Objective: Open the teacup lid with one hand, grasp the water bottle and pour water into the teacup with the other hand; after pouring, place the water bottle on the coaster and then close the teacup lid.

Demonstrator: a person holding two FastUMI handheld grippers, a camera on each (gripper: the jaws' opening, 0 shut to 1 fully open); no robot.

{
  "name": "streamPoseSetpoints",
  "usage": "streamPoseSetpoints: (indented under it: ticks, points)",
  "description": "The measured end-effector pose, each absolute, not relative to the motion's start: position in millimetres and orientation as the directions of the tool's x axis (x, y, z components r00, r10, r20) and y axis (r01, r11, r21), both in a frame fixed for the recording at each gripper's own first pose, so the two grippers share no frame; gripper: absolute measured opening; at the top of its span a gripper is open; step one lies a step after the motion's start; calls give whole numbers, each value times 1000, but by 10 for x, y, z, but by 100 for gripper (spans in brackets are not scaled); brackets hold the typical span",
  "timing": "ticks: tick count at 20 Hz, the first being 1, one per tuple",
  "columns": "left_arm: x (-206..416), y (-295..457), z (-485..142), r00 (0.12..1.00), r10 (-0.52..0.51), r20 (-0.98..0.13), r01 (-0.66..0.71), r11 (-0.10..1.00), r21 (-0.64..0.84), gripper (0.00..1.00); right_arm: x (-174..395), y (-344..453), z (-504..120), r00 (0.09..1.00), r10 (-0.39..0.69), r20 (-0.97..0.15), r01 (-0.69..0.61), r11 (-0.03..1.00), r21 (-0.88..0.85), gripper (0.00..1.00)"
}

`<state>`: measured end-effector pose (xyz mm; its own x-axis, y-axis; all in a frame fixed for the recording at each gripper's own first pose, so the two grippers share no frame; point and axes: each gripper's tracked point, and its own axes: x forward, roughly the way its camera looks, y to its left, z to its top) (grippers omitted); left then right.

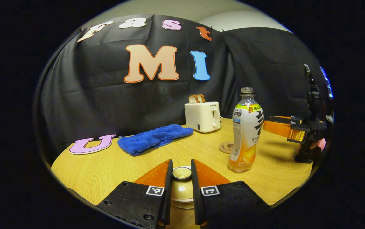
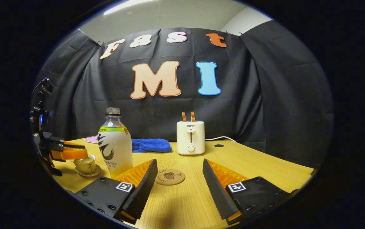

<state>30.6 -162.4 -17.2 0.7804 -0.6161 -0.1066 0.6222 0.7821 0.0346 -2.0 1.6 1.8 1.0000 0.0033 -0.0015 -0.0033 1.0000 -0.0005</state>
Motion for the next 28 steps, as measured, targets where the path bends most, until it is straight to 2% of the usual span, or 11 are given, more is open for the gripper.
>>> streamPoseSetpoints:
  ticks: [4,5,6,8,9,11,17,21,23,26,28]
  points:
    - [319,-1435,-15,829,-560,5,559,828,-34,26,-41,247,3,993,117,-7,-117,993,4,91]
    - [327,-1405,11,836,-548,10,548,836,-11,26,-60,379,-6,984,180,-9,-180,984,7,87]
    - [324,-1334,-48,850,-527,-9,527,850,-23,26,-86,485,-16,970,242,-12,-242,970,9,92]
    - [331,-1326,-36,861,-509,-1,509,861,-17,27,-129,676,-27,939,344,-17,-343,939,14,91]
    - [328,-1272,-33,870,-494,-7,493,870,-20,26,-153,739,-27,925,379,-19,-379,925,17,95]
    - [316,-1154,-19,891,-454,-3,454,891,-18,26,-182,810,-24,906,423,-21,-423,906,21,91]
    - [209,-530,-13,960,-279,-6,279,960,-6,26,-94,1110,-82,881,471,-47,-470,882,24,87]
    - [124,-71,-19,988,-152,-8,152,988,-2,26,46,1257,-164,892,441,-95,-441,897,21,94]
    - [96,17,-17,992,-128,-8,128,992,-4,25,128,1275,-177,906,412,-102,-412,911,20,88]
    - [91,23,-20,992,-128,-9,128,992,-2,26,223,1308,-219,919,376,-119,-377,926,12,91]
    - [98,23,-31,992,-129,-12,129,992,-1,26,285,1290,-251,929,341,-142,-343,939,8,88]
